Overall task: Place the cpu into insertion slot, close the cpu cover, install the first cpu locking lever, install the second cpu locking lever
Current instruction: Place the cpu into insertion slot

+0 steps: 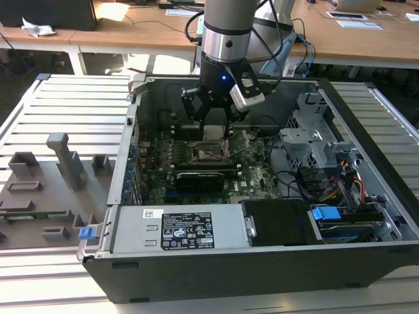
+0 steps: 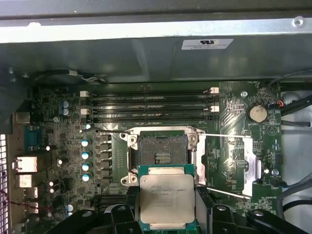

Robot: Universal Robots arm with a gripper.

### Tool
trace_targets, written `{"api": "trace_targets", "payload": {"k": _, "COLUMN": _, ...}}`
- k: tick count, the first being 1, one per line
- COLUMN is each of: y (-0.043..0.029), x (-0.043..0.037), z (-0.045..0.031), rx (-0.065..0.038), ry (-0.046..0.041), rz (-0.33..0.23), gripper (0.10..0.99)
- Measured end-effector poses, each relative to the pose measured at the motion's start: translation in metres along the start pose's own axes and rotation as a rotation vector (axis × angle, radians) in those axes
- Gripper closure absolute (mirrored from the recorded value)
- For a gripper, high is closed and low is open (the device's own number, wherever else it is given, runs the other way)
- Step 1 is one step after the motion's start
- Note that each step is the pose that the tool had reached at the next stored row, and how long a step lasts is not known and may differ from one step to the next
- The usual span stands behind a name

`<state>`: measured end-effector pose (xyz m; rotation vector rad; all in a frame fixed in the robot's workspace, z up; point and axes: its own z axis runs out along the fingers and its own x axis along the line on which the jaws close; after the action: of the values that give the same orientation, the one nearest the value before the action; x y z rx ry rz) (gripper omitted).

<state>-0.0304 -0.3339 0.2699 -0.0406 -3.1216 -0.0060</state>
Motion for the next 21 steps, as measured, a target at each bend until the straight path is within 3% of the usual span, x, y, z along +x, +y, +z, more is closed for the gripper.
{"api": "trace_targets", "payload": {"k": 8, "y": 0.0052, "x": -0.0045, "z": 0.0098, "rx": 0.0, "ry": 0.0024, "rz": 0.0, "gripper": 0.545}}
{"api": "trace_targets", "payload": {"k": 21, "y": 0.0052, "x": -0.0045, "z": 0.0102, "rx": 0.0, "ry": 0.0023, "rz": 0.022, "gripper": 0.545}}
